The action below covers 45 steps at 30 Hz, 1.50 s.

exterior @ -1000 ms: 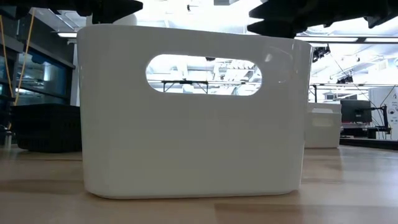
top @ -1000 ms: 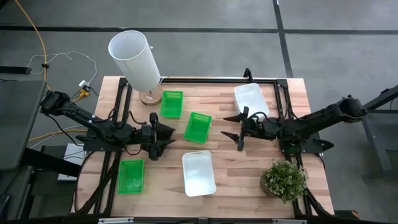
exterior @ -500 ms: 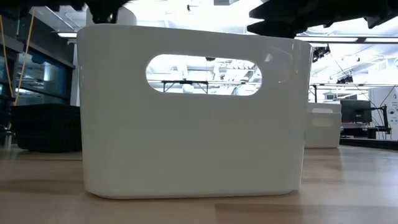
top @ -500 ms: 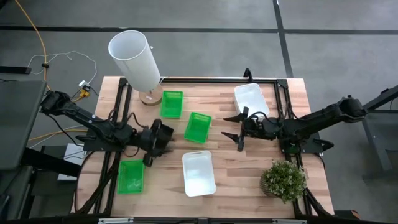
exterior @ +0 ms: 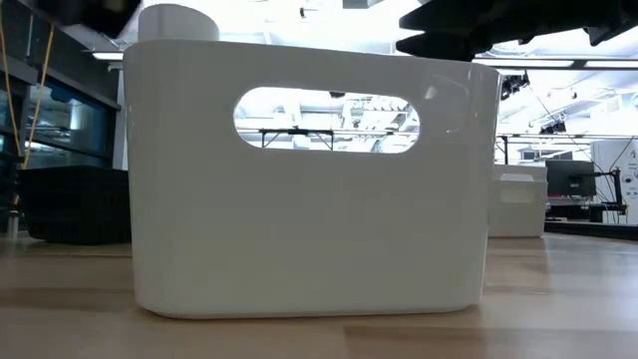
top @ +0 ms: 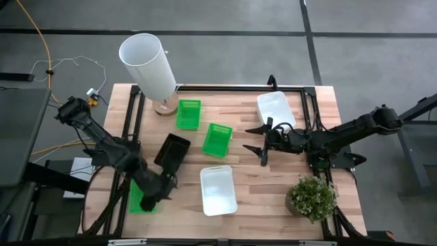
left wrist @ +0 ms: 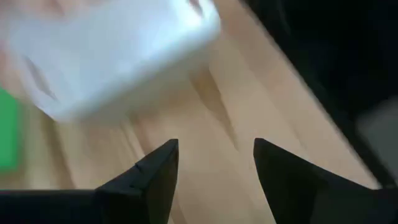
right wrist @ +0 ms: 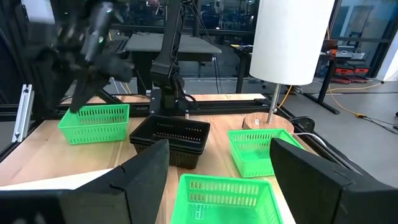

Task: Stack baskets by color
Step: Put the bottom green bin on the middle green bin

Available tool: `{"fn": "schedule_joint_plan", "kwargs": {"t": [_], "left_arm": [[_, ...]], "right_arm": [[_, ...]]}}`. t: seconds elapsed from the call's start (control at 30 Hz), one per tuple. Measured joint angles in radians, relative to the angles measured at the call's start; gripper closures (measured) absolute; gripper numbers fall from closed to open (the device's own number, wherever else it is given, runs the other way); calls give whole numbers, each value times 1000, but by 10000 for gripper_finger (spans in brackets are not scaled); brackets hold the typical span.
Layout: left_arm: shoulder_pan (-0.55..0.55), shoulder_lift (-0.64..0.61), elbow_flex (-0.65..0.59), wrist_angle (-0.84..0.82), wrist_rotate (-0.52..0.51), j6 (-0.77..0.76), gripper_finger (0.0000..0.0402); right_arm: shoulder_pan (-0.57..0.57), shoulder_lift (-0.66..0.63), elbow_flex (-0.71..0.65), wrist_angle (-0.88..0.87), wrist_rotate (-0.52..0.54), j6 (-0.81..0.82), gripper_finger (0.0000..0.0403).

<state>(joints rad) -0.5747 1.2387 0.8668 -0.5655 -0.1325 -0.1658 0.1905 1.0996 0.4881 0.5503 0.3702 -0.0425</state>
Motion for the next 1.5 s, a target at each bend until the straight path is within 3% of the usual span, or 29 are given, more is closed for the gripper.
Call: {"fn": "schedule_joint_plan", "kwargs": {"t": [0.33,0.6,0.97,1.1,1.27,1.5], "left_arm": [[-124,194,17,-262,43,64,206],[-143,301,18,-329,39,65,206],[-134,273,68,-343,-25,129,206],[-134,267,118,-436,-49,143,206],[-146,268,134,-574,-15,120,206],[-171,268,129,-604,26,117,206]], "right_arm": [[0,1,0,-12,0,-2,137],[0,1,0,-18,0,-2,137],[0,1,0,-19,1,-3,137],[-1,1,0,-21,2,-3,137],[-1,1,0,-27,2,-3,137],[-1,1,0,-38,2,0,137]]}}
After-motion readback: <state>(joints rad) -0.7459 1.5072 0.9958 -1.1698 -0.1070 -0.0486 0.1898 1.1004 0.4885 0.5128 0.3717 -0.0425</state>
